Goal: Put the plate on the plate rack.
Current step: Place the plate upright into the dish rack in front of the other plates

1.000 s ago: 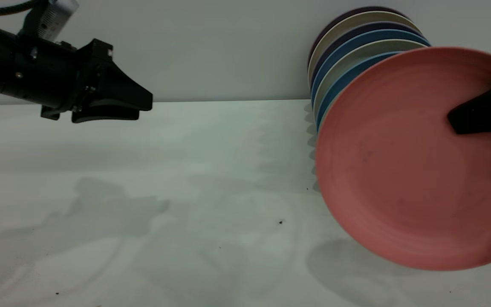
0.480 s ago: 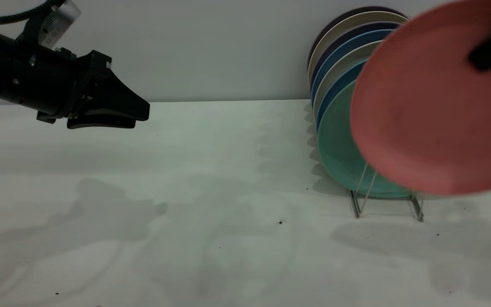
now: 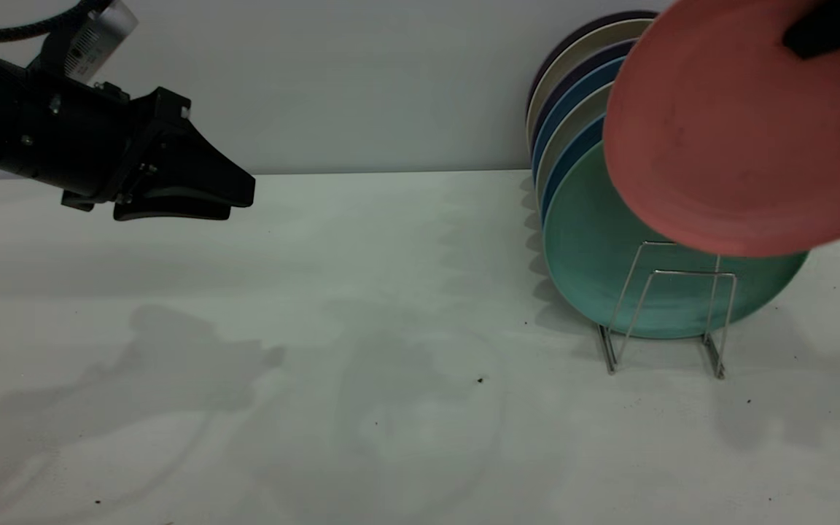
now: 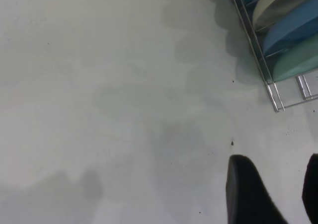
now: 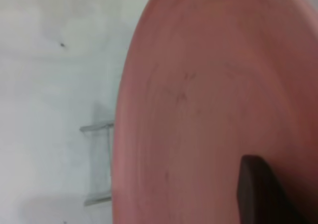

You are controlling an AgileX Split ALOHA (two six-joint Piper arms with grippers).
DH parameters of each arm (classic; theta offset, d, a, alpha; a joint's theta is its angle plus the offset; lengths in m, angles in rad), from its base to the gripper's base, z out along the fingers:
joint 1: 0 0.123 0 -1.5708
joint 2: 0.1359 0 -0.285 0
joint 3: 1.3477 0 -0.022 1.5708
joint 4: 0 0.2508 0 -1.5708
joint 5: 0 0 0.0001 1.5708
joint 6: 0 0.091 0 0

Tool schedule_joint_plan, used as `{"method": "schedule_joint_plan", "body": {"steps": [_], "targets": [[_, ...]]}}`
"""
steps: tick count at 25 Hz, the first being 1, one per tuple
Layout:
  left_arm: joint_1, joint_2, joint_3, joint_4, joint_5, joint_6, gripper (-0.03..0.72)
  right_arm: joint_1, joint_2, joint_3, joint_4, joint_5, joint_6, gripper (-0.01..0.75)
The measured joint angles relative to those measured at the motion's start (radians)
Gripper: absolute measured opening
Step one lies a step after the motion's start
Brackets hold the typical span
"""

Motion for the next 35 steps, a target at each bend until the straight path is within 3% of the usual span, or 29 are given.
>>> {"method": "schedule_joint_plan", "body": {"steps": [19,27,30,35], "targets": [[0.0,0.0,0.0,0.001,-0.029,0.0,0.315,0.087,0.162,-0.042,-0.015,-0.064,0.0,0.156],[0.0,0.0,0.0,0.001,-0.036,0.0,0.315,0.087,0.174,-0.046,0.022,-0.013,0.0,0.162],[0.0,0.0,0.0,0.001,-0.037,0.0,0.315,0.087,0.174,-0.048,0.027,0.029,0.0,0.213],[0.0,0.0,0.0,0.0,-0.037,-0.004,0.315,0.087,0.174,-0.048,0.027,0.071,0.063,0.392]]}}
